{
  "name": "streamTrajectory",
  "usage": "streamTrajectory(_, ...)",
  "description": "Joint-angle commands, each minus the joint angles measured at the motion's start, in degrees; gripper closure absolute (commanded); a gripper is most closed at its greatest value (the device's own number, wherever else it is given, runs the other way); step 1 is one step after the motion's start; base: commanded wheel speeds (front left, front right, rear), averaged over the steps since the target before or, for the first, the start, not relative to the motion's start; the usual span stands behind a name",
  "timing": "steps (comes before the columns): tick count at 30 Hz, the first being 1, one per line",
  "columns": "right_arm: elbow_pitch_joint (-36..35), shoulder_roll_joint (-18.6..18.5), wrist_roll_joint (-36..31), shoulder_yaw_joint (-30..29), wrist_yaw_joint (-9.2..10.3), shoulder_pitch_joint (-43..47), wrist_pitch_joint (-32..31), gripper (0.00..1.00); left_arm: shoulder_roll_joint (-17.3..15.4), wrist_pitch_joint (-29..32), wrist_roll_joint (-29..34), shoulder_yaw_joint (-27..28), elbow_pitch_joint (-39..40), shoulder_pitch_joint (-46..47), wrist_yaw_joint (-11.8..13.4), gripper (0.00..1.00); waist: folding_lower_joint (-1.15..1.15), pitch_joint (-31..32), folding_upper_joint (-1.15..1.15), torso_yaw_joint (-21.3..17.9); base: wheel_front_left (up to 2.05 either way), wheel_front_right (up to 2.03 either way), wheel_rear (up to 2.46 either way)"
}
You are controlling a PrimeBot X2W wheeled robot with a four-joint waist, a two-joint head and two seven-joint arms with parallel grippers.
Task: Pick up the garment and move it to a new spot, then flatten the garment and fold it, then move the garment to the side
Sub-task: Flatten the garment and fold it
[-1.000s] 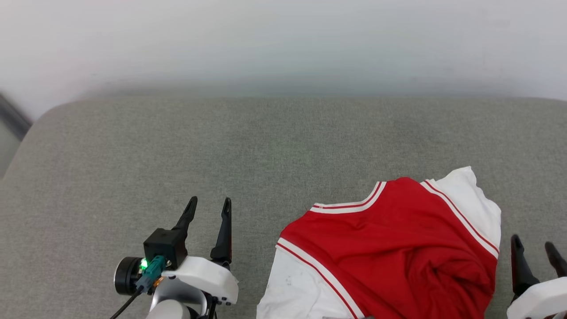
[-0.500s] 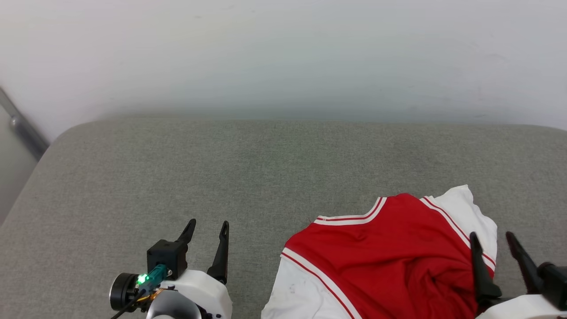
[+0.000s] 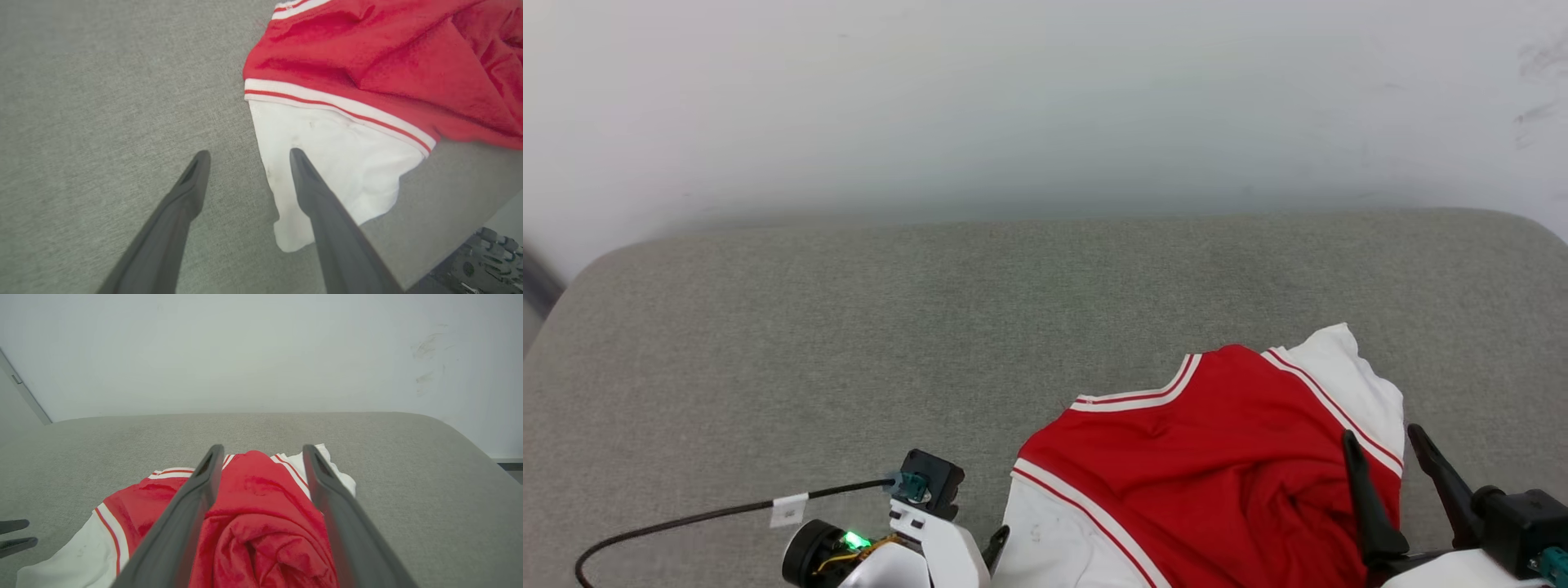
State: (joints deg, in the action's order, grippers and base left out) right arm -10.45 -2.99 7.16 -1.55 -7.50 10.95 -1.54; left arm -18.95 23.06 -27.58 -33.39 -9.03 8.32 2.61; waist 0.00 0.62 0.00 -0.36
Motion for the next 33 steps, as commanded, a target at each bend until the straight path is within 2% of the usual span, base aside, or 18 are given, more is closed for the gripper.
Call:
streamTrajectory(1,0.2,0.1,0.1,0.0,0.02,0.2,0.3,0.0,-0.3,0.6,-0.2,-0.1,0.2,0.6,-0.2,0.0,0.0,-0.4,0.0,-0.6,0.0,0.0,0.0)
streamTrajectory(7,1.1,0.2,0.4,1.4,0.02,-1.6,0.8,0.0,-2.0,10.4,-2.0,-3.1,0.7,0.8,-2.4,0.0,0.0,-3.0,0.0,-3.2,0.0,0.0,0.0)
streamTrajectory(12,2.1,0.2,0.5,1.9,0.02,-3.4,1.4,0.0,-2.8,17.3,-3.0,-5.4,-1.7,0.2,-2.7,0.0,0.0,-5.0,0.0,-5.0,0.0,0.0,0.0)
streamTrajectory(14,2.4,0.2,0.8,2.2,0.01,-4.2,1.7,0.0,-2.5,19.2,-3.8,-6.0,-2.8,-0.2,-3.2,0.56,0.0,-5.5,0.0,-5.5,0.0,0.0,0.0)
streamTrajectory(15,2.5,0.2,0.8,2.2,0.02,-4.3,1.8,0.0,-2.2,20.0,-4.3,-6.4,-3.3,-0.5,-3.3,0.73,0.0,-5.6,0.0,-5.6,0.0,0.0,0.0)
streamTrajectory(16,2.6,0.2,0.9,2.1,0.02,-4.4,1.9,0.0,-1.9,20.5,-4.8,-6.5,-3.6,-0.7,-3.4,1.0,0.0,-5.7,0.0,-5.6,0.0,0.0,0.0)
streamTrajectory(18,2.8,0.2,1.1,1.8,0.02,-4.7,2.0,0.0,-1.3,21.3,-5.5,-6.7,-4.0,-1.0,-3.4,1.0,0.0,-5.9,0.0,-5.6,0.0,0.0,0.0)
streamTrajectory(21,3.2,0.2,1.7,1.2,0.02,-4.8,1.7,0.0,-1.5,19.5,-5.0,-6.1,-3.5,-0.5,-2.9,1.0,0.0,-5.7,0.0,-5.1,0.0,0.0,0.0)
streamTrajectory(33,8.6,-1.5,7.8,-4.4,0.02,-5.6,-5.0,0.0,-0.2,1.9,-1.2,0.8,1.0,1.0,3.9,1.0,0.0,-3.4,0.0,-1.0,0.0,0.0,0.0)
